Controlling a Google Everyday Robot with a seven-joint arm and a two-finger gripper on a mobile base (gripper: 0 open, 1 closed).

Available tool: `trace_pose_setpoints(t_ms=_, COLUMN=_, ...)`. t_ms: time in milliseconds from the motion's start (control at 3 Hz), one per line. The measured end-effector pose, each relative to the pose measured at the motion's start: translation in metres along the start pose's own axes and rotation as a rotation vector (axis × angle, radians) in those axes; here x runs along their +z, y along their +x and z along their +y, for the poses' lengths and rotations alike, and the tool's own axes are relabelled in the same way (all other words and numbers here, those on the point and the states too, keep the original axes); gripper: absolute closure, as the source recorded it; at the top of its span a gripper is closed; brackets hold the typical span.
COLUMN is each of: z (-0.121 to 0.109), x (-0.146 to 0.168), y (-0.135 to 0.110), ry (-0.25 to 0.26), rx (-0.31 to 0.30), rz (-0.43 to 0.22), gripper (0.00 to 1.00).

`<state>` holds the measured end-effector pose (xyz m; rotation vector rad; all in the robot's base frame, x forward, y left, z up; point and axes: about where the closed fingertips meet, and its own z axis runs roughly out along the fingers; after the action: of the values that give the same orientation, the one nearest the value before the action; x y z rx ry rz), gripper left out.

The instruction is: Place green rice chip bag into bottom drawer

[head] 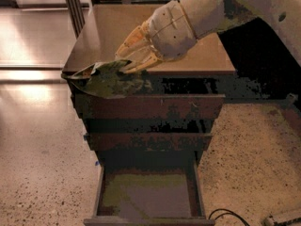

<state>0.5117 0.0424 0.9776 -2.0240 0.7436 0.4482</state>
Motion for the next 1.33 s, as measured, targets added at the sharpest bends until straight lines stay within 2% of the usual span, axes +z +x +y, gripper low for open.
trace_pose_setpoints(t_ms=333, z=0.03, x=0.023, y=0.03, ry=0.003, rx=0.005, rz=0.012, gripper=1.0)
trace_pose_setpoints(t_ms=667, z=0.042, x=0.04, y=0.071, ry=0.015, rx=0.01, rz=0.041, gripper=1.0)
trace_pose_setpoints(t_ms=1000, z=0.048, x=0.044, y=0.072, ry=0.022, rx=0.015, rz=0.037, gripper=1.0)
trace_pose_setpoints(t_ms=1333, z=0.076, x=0.053, y=0.088, ry=0.059, rx=0.048, rz=0.032, gripper=1.0)
